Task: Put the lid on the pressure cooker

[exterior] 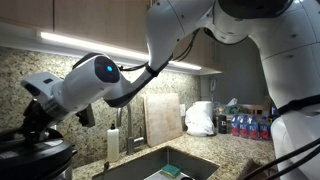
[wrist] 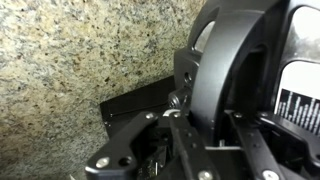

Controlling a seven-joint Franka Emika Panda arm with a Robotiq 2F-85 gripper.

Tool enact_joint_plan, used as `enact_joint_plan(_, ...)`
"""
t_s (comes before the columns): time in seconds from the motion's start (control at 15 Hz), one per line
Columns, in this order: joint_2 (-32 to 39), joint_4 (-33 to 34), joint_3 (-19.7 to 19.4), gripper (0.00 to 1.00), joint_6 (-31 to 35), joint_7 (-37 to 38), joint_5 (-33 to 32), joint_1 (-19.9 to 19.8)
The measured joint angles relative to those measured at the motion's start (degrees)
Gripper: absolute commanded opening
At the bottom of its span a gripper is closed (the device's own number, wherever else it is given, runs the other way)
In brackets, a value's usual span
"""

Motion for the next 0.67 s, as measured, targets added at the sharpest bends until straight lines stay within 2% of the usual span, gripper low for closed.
enact_joint_plan(0.53,-0.39,-0.61,-0.04,0.05,-0.60,0.00,0.65,0.06)
enact_joint_plan(0.6,-0.39,-0.61,-0.04,0.17,-0.60,0.00,0.65,0.06)
enact_joint_plan(0.67,-0.39,-0.61,-0.04,0.36,-0.59,0.00,0.65,0.06)
